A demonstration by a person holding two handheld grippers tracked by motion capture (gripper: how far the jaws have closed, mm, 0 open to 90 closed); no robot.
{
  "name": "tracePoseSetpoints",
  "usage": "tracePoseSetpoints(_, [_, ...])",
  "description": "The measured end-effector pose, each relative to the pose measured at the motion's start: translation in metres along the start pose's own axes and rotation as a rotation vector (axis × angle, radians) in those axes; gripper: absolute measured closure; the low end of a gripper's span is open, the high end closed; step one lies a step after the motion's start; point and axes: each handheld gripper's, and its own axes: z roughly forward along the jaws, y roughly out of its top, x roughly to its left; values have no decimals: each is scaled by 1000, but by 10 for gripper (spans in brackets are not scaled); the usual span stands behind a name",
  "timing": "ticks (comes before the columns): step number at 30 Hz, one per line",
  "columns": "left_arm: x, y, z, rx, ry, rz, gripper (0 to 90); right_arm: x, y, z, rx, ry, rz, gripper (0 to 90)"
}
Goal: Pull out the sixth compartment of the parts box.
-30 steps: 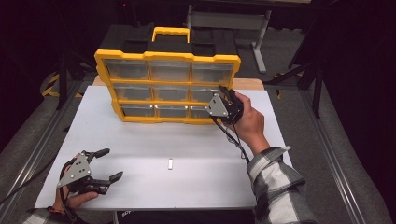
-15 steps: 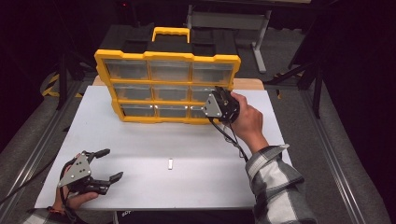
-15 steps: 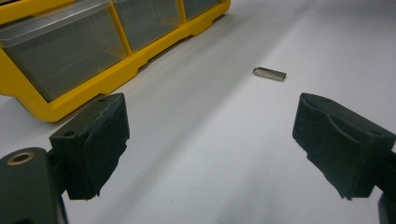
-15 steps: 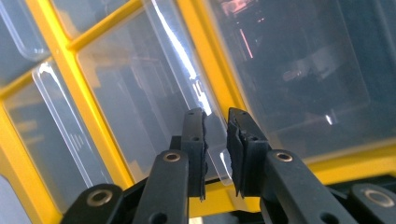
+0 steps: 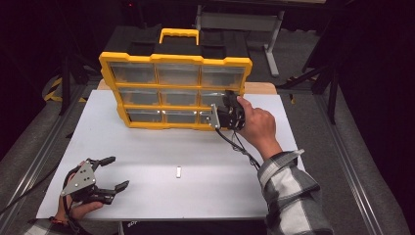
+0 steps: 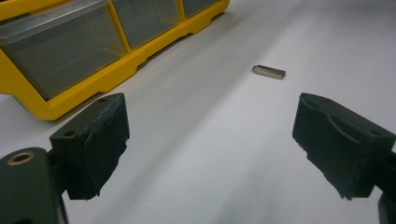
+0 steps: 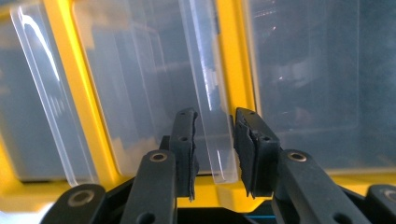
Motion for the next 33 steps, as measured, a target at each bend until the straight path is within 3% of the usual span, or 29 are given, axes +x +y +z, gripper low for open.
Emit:
tracePoseSetpoints(2, [0,0,0,3,0,1,119,3,2,0,24,-19,-46,713])
tracePoseSetpoints(5, [0,0,0,5,-2,1,119,6,5,1,50,-47,-74,765])
tracePoseSetpoints(13, [0,0,1,3,-3,-2,119,11,7,1,76,-75,-116,786])
tracePoseSetpoints(33, [0,0,-1,-6,2,-9,118,14,5,-8,52,-94,-117,792])
